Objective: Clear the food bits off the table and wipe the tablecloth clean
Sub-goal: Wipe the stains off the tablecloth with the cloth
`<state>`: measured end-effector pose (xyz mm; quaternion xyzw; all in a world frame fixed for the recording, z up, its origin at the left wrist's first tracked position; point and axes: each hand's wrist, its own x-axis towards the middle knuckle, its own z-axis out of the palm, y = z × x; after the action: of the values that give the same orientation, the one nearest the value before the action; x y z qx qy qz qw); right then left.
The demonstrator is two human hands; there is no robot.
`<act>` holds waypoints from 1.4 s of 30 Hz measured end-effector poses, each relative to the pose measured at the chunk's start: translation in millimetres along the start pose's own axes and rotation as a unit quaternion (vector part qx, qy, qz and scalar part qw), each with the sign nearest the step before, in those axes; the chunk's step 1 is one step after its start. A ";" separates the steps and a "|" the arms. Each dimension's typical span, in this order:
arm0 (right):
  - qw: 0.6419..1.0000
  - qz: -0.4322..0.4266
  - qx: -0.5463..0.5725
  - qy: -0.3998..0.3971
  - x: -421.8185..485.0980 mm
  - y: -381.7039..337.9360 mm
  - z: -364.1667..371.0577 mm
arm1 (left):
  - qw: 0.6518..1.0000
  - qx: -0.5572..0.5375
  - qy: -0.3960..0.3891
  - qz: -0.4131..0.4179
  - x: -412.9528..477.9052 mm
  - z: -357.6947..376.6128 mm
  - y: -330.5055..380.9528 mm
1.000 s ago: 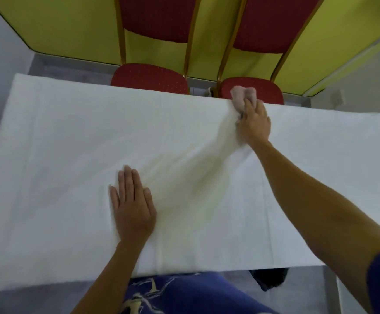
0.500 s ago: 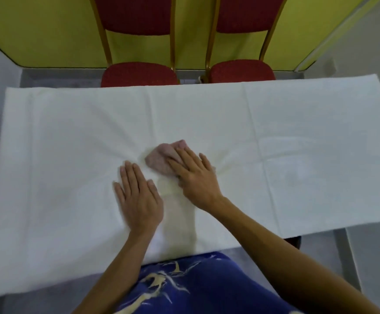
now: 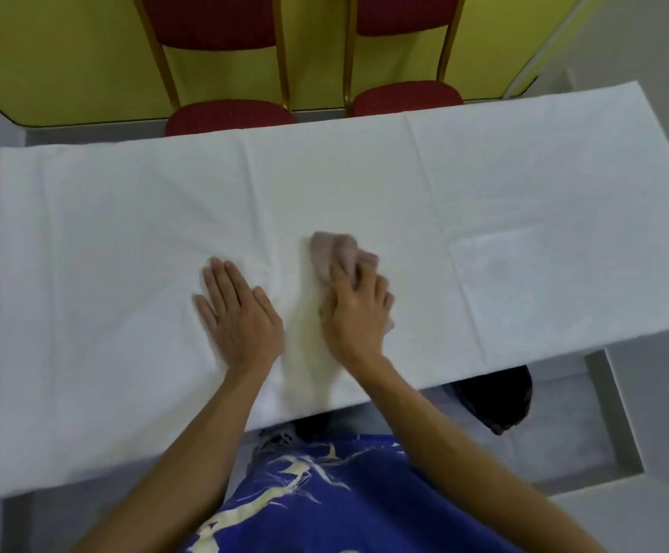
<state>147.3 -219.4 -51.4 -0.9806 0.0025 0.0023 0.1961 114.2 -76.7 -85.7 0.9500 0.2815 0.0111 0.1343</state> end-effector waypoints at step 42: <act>0.989 -0.130 -0.026 -0.065 -103.2 47.9 -38.1 | 0.992 -0.028 -0.070 0.099 -101.8 6.4 14.9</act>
<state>43.9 -277.9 -34.1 -0.9752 -0.1373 0.0408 0.1685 37.2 -145.0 -82.4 0.9676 0.1753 -0.0342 0.1782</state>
